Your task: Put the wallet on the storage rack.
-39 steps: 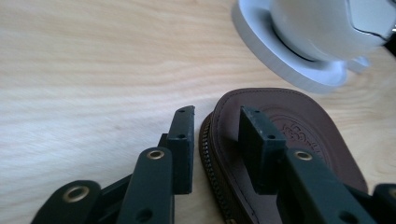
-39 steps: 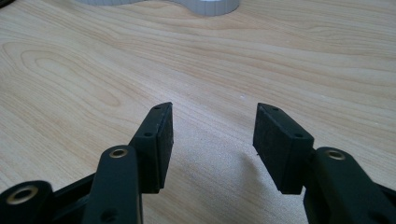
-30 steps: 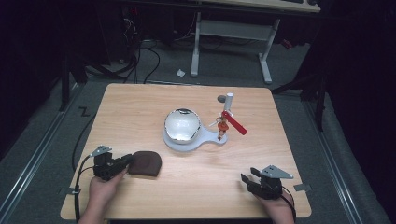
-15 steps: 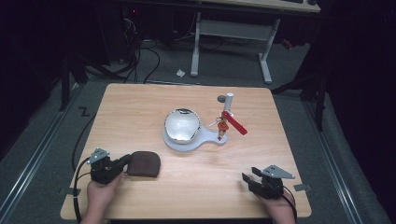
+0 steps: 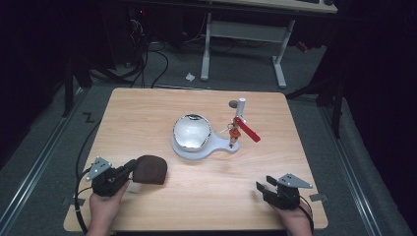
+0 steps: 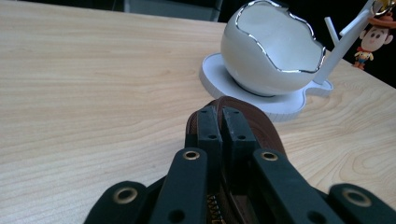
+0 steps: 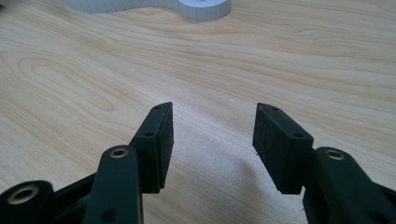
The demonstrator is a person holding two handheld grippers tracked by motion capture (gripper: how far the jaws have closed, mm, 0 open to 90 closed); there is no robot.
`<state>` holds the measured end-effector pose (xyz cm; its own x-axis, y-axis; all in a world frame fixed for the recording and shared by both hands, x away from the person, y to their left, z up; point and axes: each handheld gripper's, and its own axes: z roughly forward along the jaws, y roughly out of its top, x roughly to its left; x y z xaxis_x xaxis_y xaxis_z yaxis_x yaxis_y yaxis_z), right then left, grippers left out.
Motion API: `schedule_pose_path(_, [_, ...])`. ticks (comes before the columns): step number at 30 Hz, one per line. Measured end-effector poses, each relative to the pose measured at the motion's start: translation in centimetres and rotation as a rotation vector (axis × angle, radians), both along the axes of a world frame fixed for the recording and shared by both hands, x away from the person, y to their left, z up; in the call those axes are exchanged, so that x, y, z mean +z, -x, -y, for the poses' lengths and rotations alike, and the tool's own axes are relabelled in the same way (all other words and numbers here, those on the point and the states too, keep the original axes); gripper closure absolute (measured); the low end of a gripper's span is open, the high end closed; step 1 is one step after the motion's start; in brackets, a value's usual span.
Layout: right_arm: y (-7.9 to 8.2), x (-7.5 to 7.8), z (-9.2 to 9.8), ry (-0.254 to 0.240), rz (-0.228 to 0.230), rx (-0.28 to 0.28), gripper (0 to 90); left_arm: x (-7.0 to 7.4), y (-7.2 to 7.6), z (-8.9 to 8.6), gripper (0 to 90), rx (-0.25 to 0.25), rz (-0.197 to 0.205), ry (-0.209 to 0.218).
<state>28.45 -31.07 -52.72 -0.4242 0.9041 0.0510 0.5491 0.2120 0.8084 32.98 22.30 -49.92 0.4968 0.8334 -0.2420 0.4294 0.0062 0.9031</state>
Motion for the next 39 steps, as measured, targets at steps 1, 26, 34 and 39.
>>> schedule_pose_path(1, [0.0,0.0,0.0,0.000,0.000,0.000,48.5,0.1,0.1,0.0,87.3,0.003,0.008,-0.003])
schedule_pose_path(26, [-0.1,-0.1,0.2,-0.014,-0.006,-0.006,48.6,2.9,0.4,0.6,87.3,0.012,0.103,-0.008])
schedule_pose_path(34, [0.0,0.1,0.5,-0.022,-0.003,-0.010,48.7,4.3,-0.4,1.7,87.2,0.004,0.114,-0.003])
schedule_pose_path(39, [0.0,0.1,0.6,-0.023,0.004,-0.011,48.8,5.0,-1.2,2.3,87.2,0.002,0.111,0.002])
